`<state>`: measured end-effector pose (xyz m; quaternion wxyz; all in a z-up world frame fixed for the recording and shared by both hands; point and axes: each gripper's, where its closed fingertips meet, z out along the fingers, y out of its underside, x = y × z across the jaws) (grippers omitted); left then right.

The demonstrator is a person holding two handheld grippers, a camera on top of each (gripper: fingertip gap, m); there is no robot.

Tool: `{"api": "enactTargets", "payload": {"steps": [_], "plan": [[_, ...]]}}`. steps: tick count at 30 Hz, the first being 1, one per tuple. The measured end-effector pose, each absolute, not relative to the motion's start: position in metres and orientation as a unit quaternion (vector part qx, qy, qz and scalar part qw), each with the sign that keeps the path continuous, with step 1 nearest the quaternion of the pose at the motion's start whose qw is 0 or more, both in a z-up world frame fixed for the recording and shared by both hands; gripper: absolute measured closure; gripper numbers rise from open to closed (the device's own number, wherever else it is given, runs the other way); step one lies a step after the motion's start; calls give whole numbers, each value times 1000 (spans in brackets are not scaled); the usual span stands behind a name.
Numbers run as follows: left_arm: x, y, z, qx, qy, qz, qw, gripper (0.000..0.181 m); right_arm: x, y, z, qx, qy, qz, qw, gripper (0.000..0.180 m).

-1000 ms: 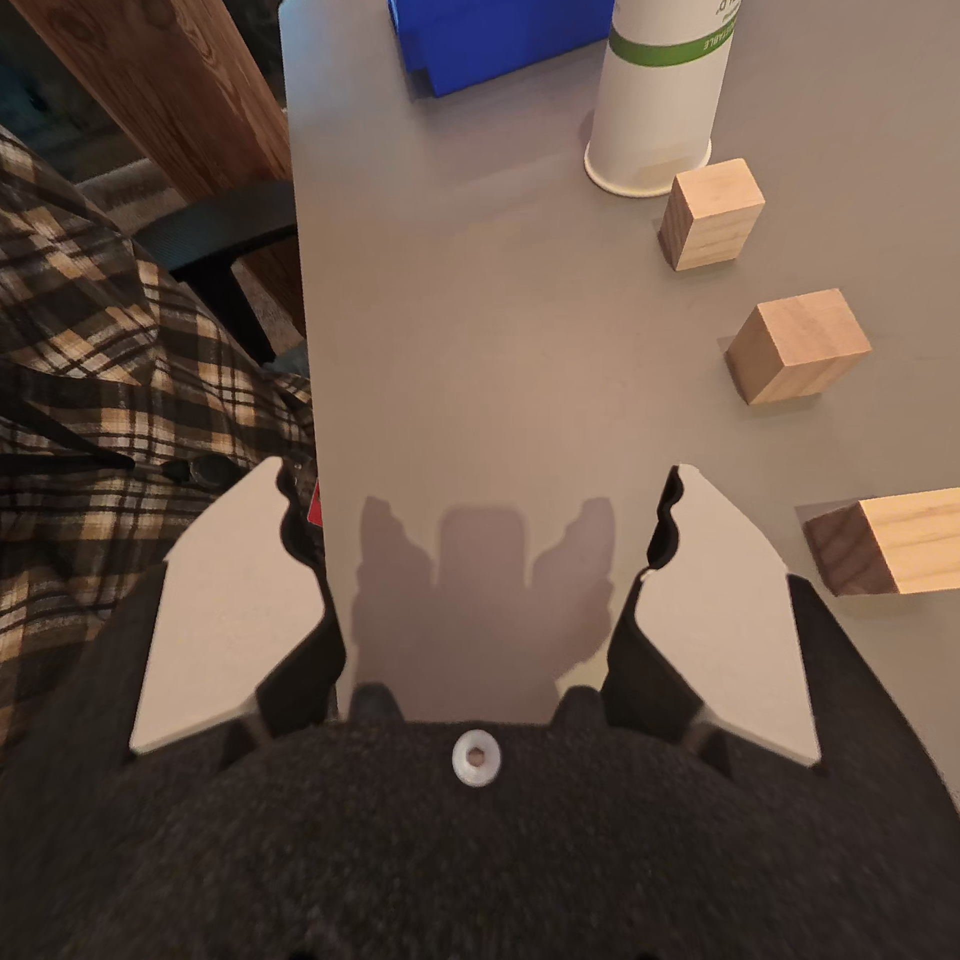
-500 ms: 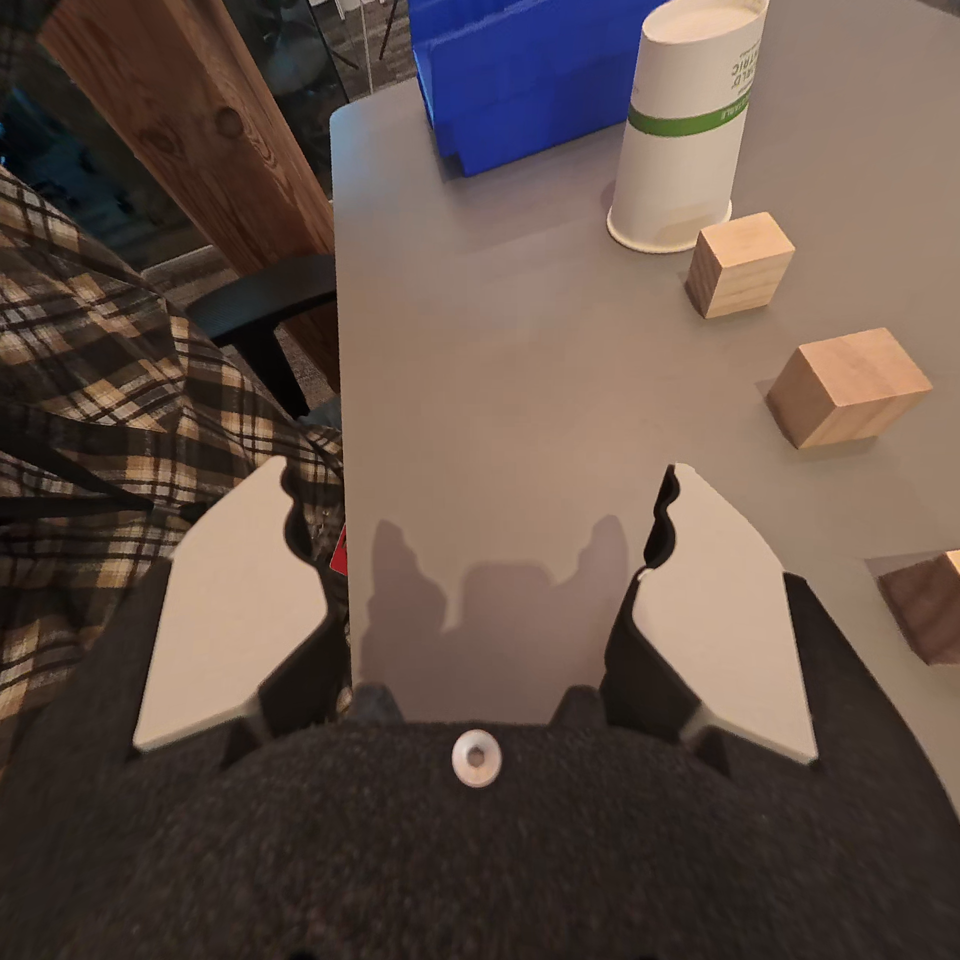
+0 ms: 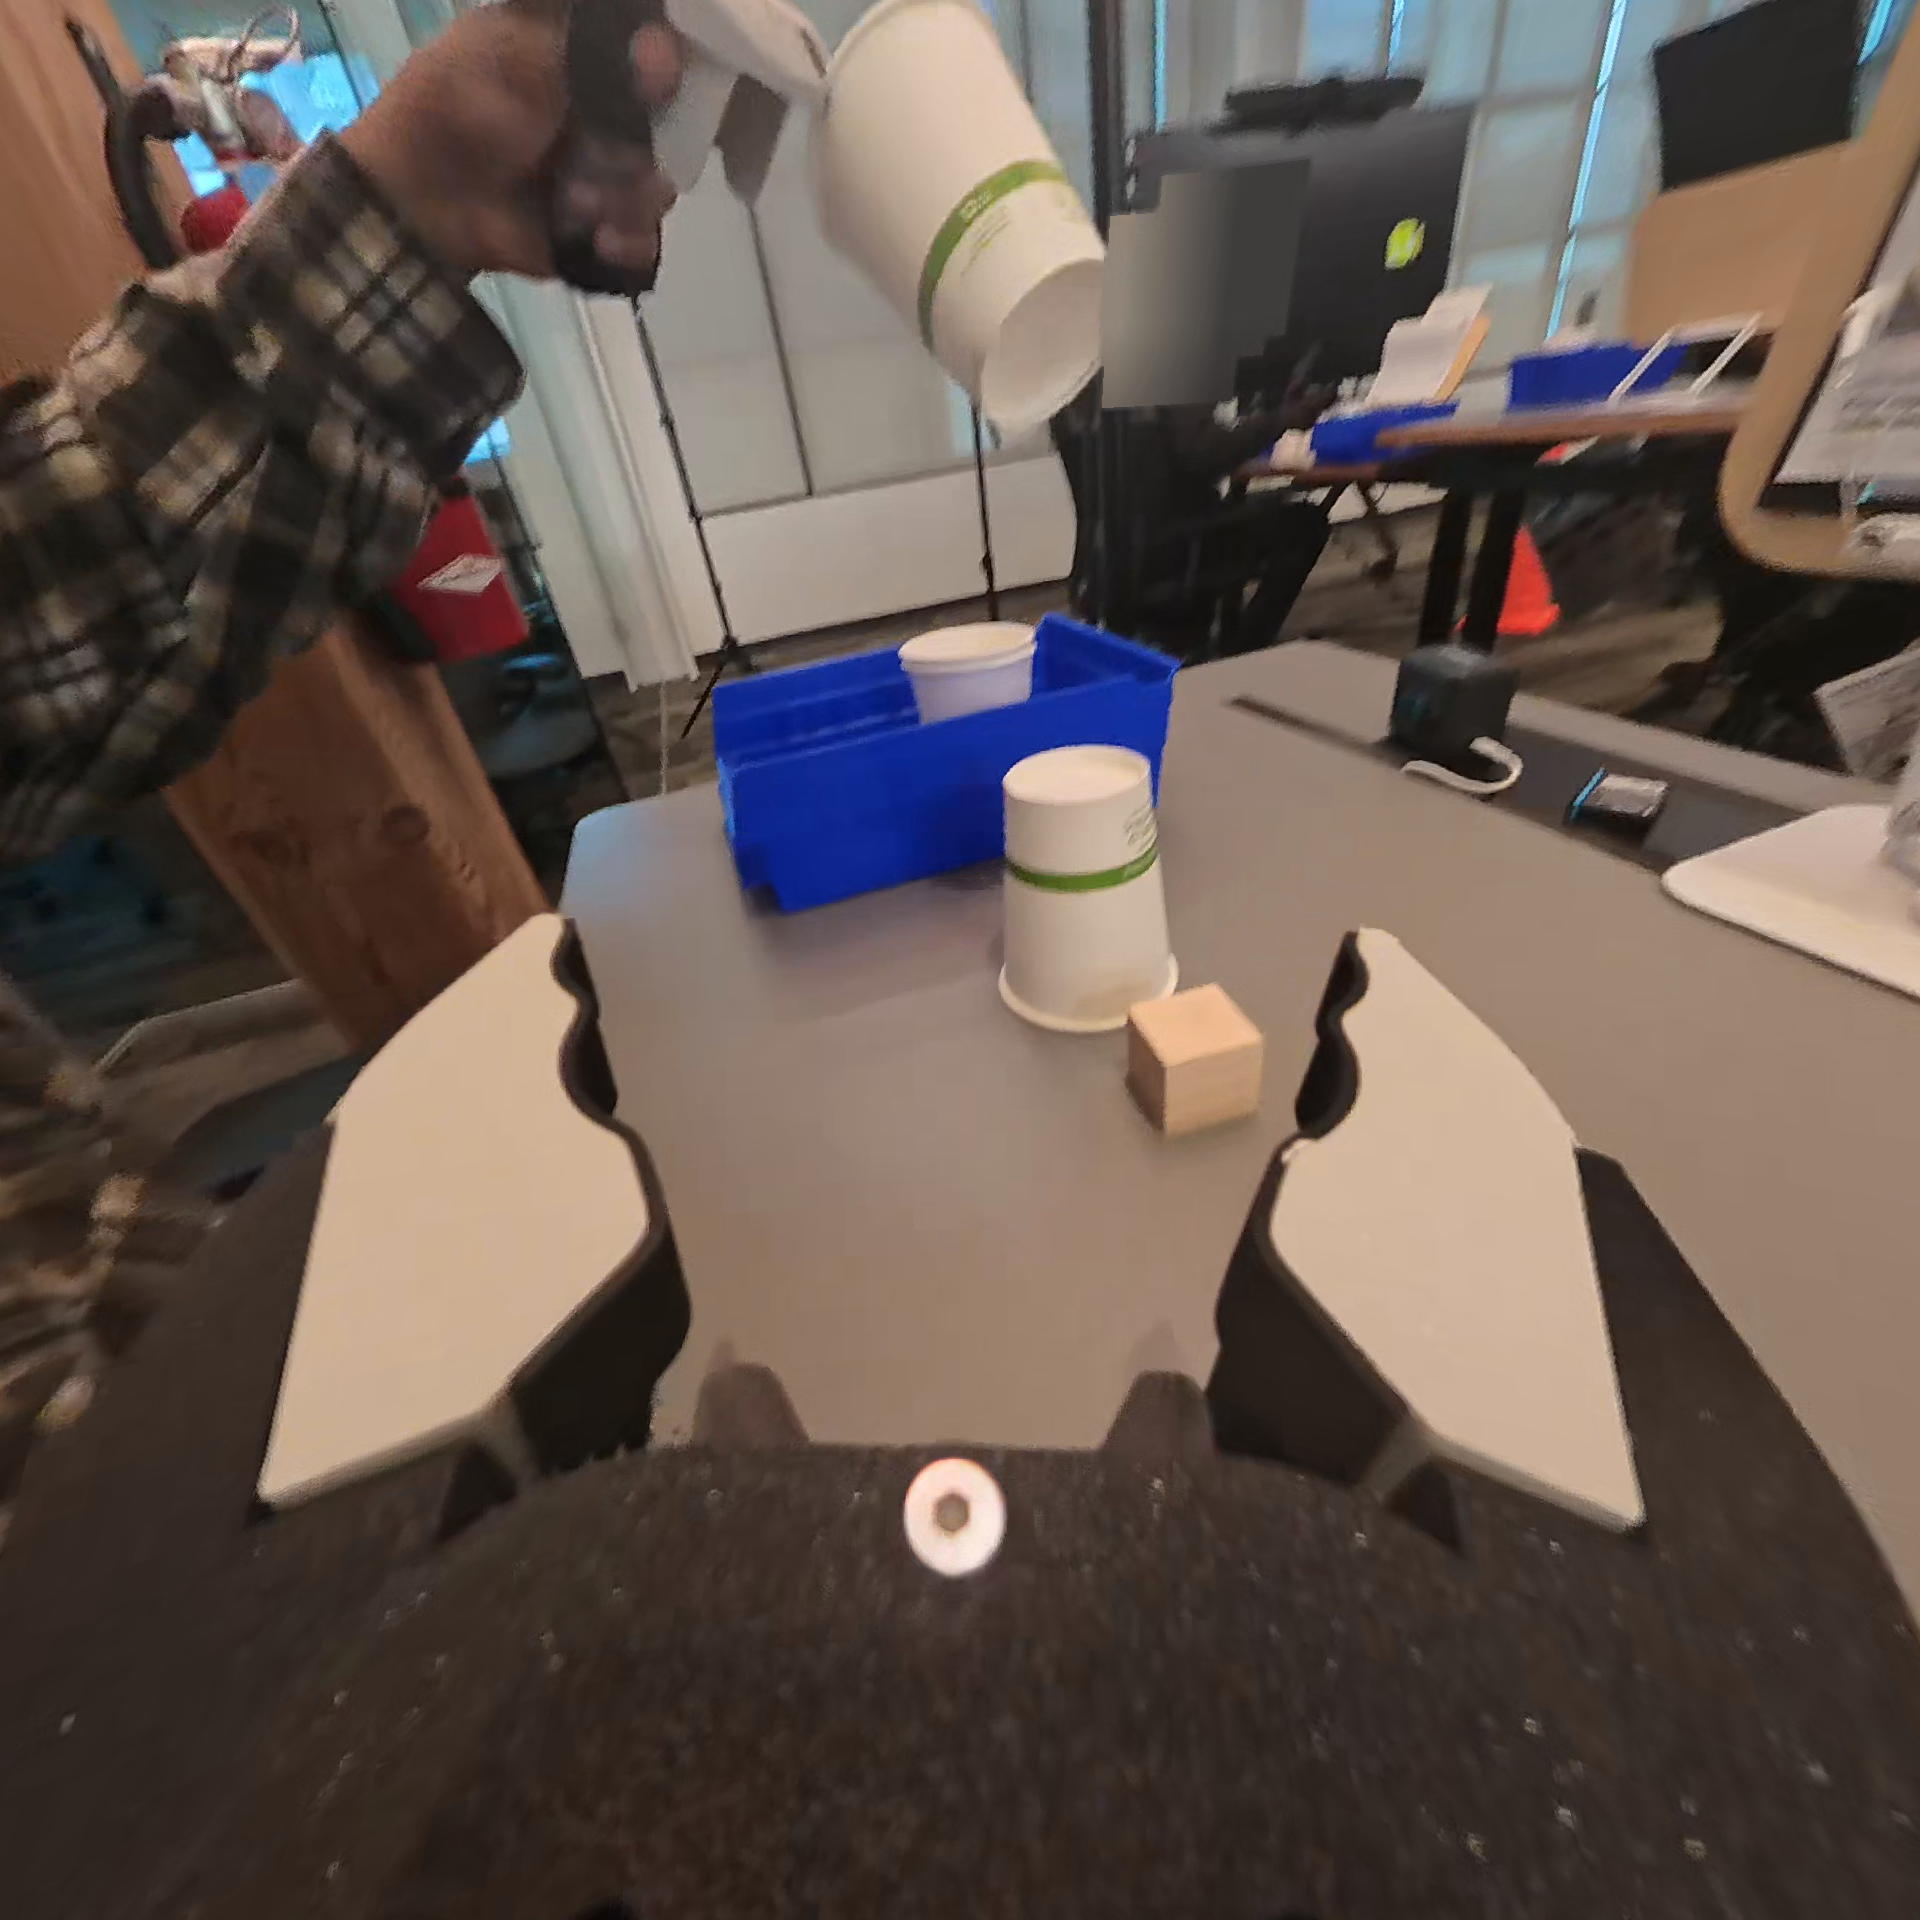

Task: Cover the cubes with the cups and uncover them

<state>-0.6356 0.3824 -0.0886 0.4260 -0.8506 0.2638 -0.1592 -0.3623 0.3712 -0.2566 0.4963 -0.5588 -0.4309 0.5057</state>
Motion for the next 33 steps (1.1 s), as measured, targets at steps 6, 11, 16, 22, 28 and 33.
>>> {"api": "enactTargets", "payload": {"steps": [6,11,16,22,28,33], "plan": [[-559,379,-98,-787,289,-300,456,179,-399,399,-246,-530,-398,507,552,45],[-511,371,-105,-726,291,-413,467,179,-416,406,-230,-501,-380,540,560,46],[-478,365,-124,-687,288,-486,457,179,-417,402,-209,-480,-383,564,553,49],[-461,363,-146,-671,282,-524,442,179,-408,401,-202,-481,-391,569,541,55],[-451,364,-157,-664,279,-543,432,179,-409,401,-205,-492,-398,574,519,57],[-446,362,-164,-663,277,-549,426,179,-407,403,-201,-491,-385,590,513,68]]}}
